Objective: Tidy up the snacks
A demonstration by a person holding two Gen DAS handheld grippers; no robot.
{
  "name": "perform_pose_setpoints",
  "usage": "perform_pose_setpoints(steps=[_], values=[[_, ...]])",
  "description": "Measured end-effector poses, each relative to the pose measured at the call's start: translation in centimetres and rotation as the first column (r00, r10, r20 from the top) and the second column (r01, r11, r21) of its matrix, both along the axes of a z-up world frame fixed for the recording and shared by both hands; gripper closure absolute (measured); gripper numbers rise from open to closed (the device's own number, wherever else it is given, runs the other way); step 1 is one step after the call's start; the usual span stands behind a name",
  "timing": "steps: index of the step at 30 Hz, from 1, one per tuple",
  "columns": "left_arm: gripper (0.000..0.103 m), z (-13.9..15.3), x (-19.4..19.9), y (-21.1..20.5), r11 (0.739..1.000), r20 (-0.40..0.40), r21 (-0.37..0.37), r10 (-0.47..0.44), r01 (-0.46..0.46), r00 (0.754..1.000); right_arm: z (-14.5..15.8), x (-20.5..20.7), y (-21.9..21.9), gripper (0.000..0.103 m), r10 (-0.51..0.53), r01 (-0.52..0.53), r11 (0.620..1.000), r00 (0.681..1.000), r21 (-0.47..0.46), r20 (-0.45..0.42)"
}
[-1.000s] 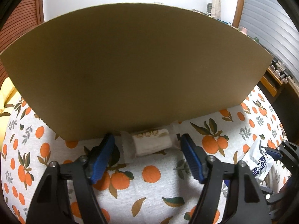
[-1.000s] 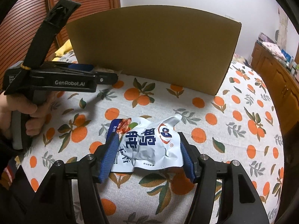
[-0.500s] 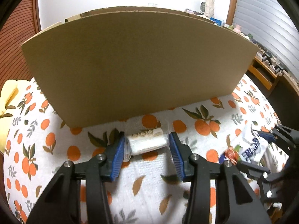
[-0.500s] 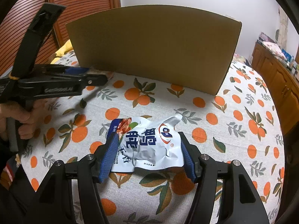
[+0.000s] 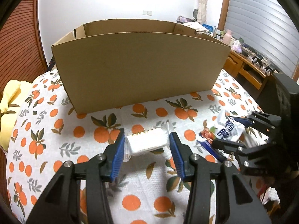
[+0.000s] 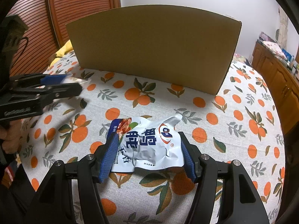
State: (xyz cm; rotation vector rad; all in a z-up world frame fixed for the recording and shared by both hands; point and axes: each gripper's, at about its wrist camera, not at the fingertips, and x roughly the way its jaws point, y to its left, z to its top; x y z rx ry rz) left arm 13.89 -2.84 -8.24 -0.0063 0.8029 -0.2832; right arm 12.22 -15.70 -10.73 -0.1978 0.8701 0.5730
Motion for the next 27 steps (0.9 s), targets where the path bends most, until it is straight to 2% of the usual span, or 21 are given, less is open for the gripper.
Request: perform_pose_setpoints(steps=[13,18,27], values=[[0.057,1.1,-1.1,0.2,1.0,0.031,-0.009,-0.006,0.006,0.999,0.1,-0.2,0.2,0.041,0.007,-0.007,1.0,1.0,-0.012,0.013],[0.057,1.2,-1.3,0.2,1.0,0.037,-0.011,-0.008,0.008,0.999,0.5,-0.7,0.5,0.042,0.003,-0.001,0.999,0.999,-0.041,0.052],[0.057,2.7,-1.4,0.1,1.0,0.068,-0.014,-0.015,0.016,0.998,1.8,-0.8,-0.1,0.042,-0.014,0.014,1.0,0.997,0.002,0.073]])
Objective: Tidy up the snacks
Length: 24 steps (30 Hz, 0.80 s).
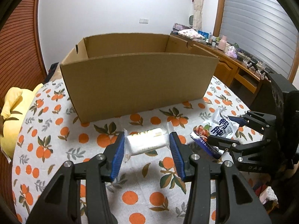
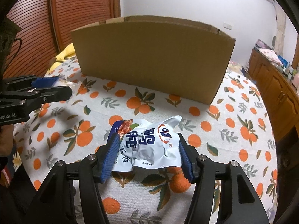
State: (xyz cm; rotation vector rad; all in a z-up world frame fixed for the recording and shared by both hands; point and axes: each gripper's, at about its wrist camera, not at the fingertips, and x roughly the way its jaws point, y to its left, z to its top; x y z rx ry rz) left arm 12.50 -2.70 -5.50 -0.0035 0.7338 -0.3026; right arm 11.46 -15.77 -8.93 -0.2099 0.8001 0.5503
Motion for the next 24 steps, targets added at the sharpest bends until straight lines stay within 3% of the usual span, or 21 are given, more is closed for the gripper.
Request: perform_pose_setpoints(steps=[24], values=[[0.057,6.8,3.0,0.9,1.0,0.14,0.024,0.0,-0.003,0.99,10.0,1.8,0.4,0.042,0.02,-0.034,0.997,0.978,0.062,0.209]])
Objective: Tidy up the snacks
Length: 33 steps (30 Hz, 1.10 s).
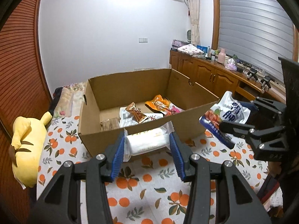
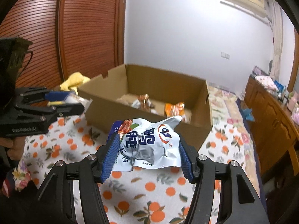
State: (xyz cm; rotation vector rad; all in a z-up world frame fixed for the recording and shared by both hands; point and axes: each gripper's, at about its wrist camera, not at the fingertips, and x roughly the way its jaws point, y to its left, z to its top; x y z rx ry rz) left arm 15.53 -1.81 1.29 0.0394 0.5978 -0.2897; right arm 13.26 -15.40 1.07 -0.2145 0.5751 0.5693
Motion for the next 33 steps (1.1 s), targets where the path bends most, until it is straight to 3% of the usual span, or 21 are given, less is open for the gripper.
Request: perform_pose_setpoints(steps=[15,22,33], values=[[0.056,1.7,6.0,1.7,1.0,0.008,-0.005,0.023,-0.023,1.0,2.5,5.0,1.4,0.042,0.024,-0.025,1.0,0.999,0.016,0.045],[0.056,0.9,10.1,1.8,1.0,-0.027,-0.005,0.031,-0.031,0.999,1.5,8.9,2.9,0.041,0.042,-0.043,0.999,0.999,0.008,0.017],[0.053,-0.3,12.6,1.0,0.999,-0.05,0.014,0.035,-0.035,0.998,-1.1,12.4,3.7,0.041,0.045,-0.044,0.999,0.997,0.016,-0.062]])
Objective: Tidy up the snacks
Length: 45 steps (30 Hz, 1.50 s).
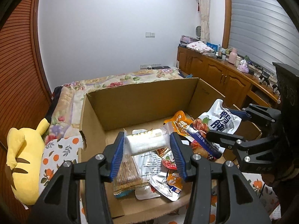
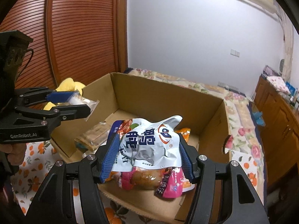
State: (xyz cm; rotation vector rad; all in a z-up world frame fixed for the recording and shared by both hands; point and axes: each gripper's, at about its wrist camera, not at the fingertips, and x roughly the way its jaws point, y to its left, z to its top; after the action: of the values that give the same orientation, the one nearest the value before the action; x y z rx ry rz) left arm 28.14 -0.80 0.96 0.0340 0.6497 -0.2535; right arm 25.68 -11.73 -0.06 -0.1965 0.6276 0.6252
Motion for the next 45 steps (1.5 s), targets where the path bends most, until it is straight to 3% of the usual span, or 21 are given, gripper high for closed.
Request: perform_pose_setpoints(steps=[9,13,29,37,45], values=[[0.042,-0.2,-0.3,-0.2,1.0,0.01,0.005,0.014,-0.014,1.0,-0.1,0.9,-0.5,0.041,-0.035,0.036,0.999,0.999,0.018,-0.02],[0.042,-0.1,-1.4,-0.3,1.0,0.017,0.01,0.012,-0.012,1.0,0.2,0.1,-1.1,0.041,-0.044,0.045,0.998,0.999,0.039,-0.016],[0.037,3.3,-8.4,-1.0,0.999,0.106,0.032,0.009,-0.012,0.994,2.6,-6.1,-3.4,0.031,-0.128,0.121,0.989,0.989,0.086,0.079],[0.029,5.1,-12.0,-0.8,0.999,0.163,0.029,0.023,-0.028,0.986,4.5,-9.2,-4.6,0.026,-0.162,0.146,0.982,0.978,0.121,0.132],[0.029,5.4,-14.3,-0.8,0.999,0.165,0.015,0.025,-0.028,0.986,5.4,-12.6,-5.5,0.019,-0.209,0.191,0.975,0.963,0.116,0.168]])
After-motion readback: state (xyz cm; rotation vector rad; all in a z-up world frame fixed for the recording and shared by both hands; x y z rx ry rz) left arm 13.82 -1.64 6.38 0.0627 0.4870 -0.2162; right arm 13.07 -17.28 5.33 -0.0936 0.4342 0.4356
